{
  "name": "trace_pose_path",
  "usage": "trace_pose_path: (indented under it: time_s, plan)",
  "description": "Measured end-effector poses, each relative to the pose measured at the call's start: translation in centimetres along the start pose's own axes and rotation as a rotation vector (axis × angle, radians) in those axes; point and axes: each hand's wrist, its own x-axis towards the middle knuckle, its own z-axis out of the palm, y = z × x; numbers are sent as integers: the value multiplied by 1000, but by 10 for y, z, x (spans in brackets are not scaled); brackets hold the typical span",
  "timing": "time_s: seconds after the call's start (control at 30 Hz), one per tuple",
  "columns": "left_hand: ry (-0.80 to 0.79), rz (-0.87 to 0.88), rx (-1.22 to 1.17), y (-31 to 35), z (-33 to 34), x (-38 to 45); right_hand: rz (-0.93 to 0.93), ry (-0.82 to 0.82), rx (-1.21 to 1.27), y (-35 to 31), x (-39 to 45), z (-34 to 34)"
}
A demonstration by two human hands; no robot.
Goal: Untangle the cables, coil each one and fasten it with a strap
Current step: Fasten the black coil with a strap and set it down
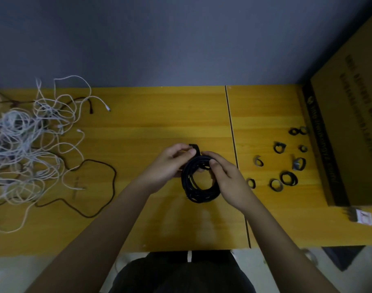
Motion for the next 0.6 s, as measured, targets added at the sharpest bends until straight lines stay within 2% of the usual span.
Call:
trace_pose_path:
  time_s: [0.13, 0.2, 0.3, 0.4, 0.6]
  plan:
    - [-139, -9, -252, 0, -13, -15, 15, 2, 15, -8, -2, 6]
    - [-151, -3, -265, 3, -17, -19, 15, 3, 22, -12, 0, 9]
    - [-70, 11, -158, 6, -18, -20, 2, 12, 26, -15, 1, 13]
    - [-5, 18, -183, 7, -19, -20, -65, 24, -5, -20, -3, 16]
    - [72, 48, -196, 7, -13, -22, -261, 155, -296, -35, -8, 19]
